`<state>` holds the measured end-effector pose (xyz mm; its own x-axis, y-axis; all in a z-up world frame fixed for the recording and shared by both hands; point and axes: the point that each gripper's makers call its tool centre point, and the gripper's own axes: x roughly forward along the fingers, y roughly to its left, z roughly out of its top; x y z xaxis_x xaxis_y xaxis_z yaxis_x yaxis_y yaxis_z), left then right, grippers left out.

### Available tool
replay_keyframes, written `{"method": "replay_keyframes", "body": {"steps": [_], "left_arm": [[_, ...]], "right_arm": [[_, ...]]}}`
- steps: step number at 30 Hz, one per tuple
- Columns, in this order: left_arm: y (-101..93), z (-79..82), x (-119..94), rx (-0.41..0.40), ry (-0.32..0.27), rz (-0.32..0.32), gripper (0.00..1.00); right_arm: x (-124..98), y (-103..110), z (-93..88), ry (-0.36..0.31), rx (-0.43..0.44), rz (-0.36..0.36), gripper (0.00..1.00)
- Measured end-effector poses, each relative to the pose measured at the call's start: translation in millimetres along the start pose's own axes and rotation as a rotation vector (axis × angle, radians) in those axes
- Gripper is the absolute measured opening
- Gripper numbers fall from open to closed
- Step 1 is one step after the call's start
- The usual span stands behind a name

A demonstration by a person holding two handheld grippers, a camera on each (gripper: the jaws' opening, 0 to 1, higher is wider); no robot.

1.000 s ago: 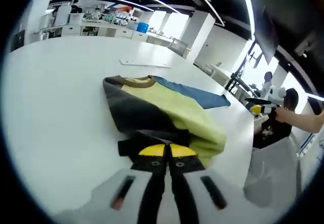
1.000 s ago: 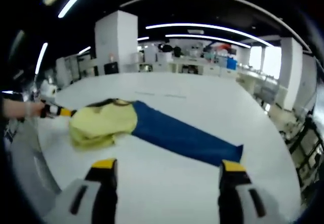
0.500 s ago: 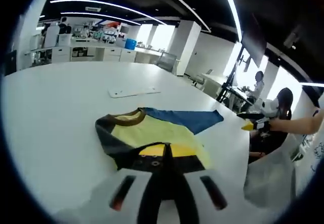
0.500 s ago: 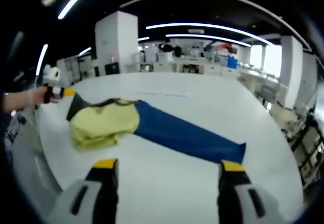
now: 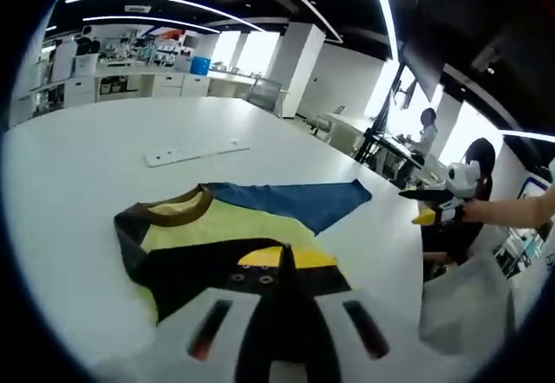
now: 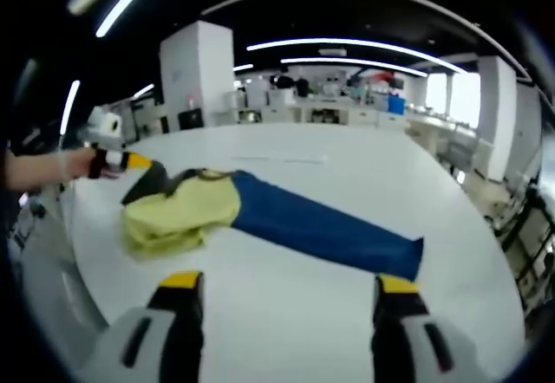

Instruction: Fold the garment on the visible template until the final outline fits inside the template.

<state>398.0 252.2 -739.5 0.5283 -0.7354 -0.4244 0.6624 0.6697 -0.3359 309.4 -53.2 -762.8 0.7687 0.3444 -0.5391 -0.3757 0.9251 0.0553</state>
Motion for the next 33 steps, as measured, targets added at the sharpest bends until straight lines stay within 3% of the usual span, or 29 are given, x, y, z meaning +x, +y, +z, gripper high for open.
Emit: {"method": "replay_keyframes", "body": {"steps": [5,20,26,33], "left_arm": [[-0.2,-16.0,20,0.011,0.048,-0.005,0.0],[1.2,-27.9,35,0.004,0.096,-0.006,0.0],[-2.0,-24.7,31,0.035,0.094,-0.01,0.13],[7.7,-18.4,13,0.037,0.073,0.02,0.36]], "right_arm": [[0,3,-3.8,0.0,0.012,0.001,0.79],[-4,4,-7.9,0.001,0.032,-0.004,0.79],[-6,4,-7.3,-0.005,0.039,-0.008,0.79],[-7,6,-8.1,0.0,0.04,0.002,0.81]]}}
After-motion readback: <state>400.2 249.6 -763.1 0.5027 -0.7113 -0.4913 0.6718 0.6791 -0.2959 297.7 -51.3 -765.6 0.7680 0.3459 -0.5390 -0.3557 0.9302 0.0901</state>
